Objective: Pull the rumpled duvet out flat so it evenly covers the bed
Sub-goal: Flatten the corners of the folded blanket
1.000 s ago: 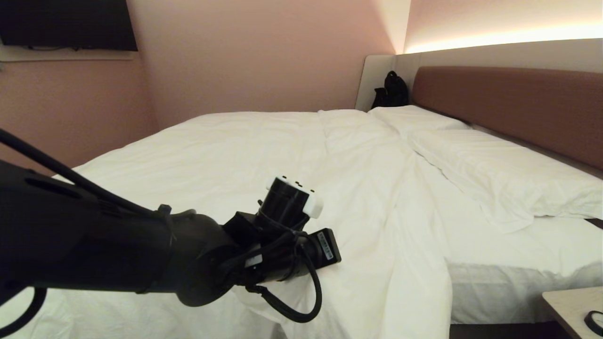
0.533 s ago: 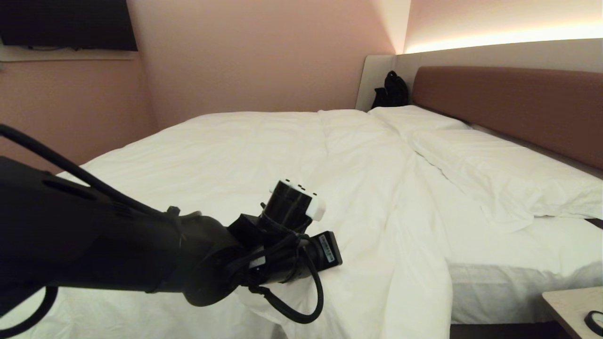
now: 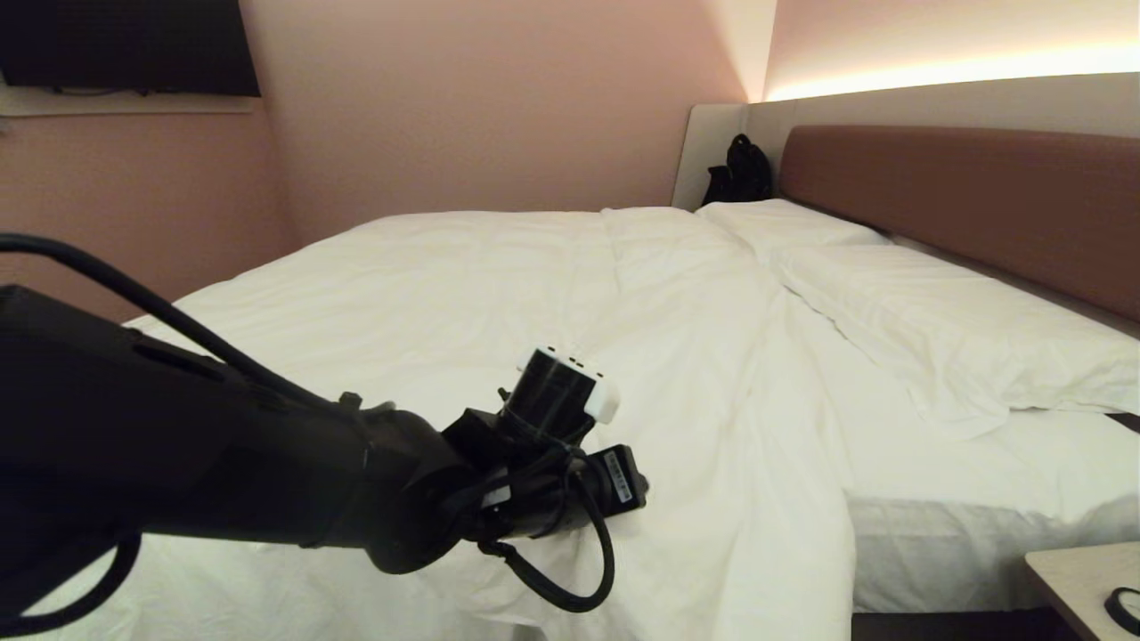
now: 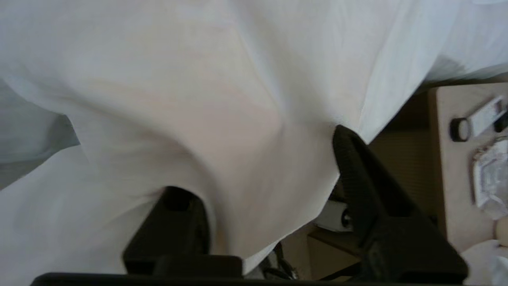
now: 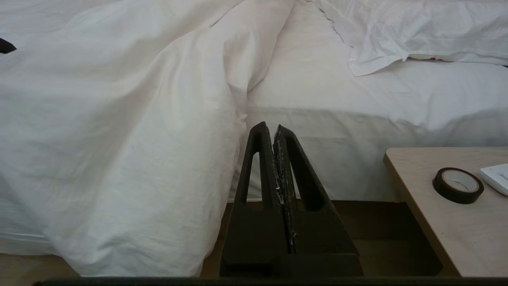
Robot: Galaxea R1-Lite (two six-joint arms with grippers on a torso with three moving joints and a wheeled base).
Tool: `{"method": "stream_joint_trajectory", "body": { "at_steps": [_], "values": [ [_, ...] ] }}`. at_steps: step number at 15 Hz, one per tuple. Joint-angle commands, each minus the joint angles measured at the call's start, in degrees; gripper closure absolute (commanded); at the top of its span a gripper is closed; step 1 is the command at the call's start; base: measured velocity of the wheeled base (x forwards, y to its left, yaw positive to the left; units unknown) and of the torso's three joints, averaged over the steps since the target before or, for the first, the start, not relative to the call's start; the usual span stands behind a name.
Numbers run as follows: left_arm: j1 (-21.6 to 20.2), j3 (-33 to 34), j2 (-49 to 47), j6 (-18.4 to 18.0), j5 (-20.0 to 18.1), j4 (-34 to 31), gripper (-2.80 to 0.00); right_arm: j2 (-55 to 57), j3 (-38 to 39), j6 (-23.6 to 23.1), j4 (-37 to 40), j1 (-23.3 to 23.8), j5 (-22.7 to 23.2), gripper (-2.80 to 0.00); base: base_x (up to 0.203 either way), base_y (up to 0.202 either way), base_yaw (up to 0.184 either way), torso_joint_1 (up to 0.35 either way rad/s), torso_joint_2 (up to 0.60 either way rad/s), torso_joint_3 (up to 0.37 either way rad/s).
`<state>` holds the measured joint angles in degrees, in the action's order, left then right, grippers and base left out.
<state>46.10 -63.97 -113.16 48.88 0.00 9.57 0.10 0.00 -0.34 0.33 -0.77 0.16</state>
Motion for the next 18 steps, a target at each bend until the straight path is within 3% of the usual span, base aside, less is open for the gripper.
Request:
{"method": "stream_joint_trajectory", "body": {
  "at_steps": [1, 12, 15, 17, 18],
  "values": [
    [-0.87, -1.3, -1.09, -2.02, 0.29, -3.66, -2.8, -0.01, 0.0, -0.01, 0.02, -0.02, 0.02, 0.0, 0.0, 0.0, 0.0, 0.0, 0.0, 0.0],
    [-13.19, -6.07, 12.35, -19.12, 5.04, -23.58, -2.8, -0.01, 0.0, -0.01, 0.02, -0.02, 0.02, 0.0, 0.0, 0.0, 0.0, 0.0, 0.0, 0.0],
    [-18.21, -6.01, 14.42, -23.48, 4.56, -24.18, -2.8, -0.01, 0.0, -0.01, 0.02, -0.02, 0.02, 0.0, 0.0, 0.0, 0.0, 0.0, 0.0, 0.0],
    [-19.22, -5.74, 14.17, -25.11, 3.65, -24.04, -2.8, -0.01, 0.0, -0.1, 0.02, -0.02, 0.02, 0.0, 0.0, 0.0, 0.0, 0.0, 0.0, 0.0],
    [-21.35, -5.68, 13.99, -26.6, 1.24, -24.01, -1.35, -0.01, 0.0, -0.01, 0.02, -0.02, 0.02, 0.0, 0.0, 0.0, 0.0, 0.0, 0.0, 0.0]
  ]
}}
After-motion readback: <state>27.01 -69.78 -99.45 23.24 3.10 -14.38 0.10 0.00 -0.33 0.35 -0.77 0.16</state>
